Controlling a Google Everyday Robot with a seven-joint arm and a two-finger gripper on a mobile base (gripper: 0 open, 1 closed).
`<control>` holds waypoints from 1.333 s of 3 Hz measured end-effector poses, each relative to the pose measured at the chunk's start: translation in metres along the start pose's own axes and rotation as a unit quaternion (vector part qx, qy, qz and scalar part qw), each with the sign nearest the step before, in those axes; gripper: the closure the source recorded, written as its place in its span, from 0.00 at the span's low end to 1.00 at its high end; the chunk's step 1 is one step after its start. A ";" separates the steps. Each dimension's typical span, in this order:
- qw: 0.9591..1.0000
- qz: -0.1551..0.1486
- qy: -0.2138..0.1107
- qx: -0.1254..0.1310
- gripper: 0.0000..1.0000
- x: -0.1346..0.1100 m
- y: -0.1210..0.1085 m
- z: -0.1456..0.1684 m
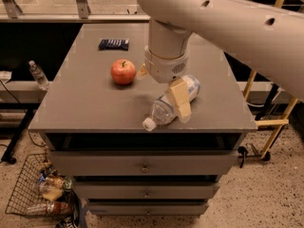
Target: Knock blue plastic bottle over
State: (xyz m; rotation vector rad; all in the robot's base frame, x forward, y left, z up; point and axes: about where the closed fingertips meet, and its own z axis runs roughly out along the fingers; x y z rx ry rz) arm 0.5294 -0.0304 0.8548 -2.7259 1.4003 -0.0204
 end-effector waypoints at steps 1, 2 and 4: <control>1.000 0.000 0.000 0.000 0.00 0.000 0.000 0.000; 1.000 0.007 -0.012 0.021 0.00 0.006 0.008 -0.010; 0.995 0.081 -0.029 0.057 0.00 0.056 0.062 -0.042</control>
Offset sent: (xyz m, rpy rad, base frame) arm -0.0101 -0.0293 0.0244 0.1104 -0.0421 -0.0372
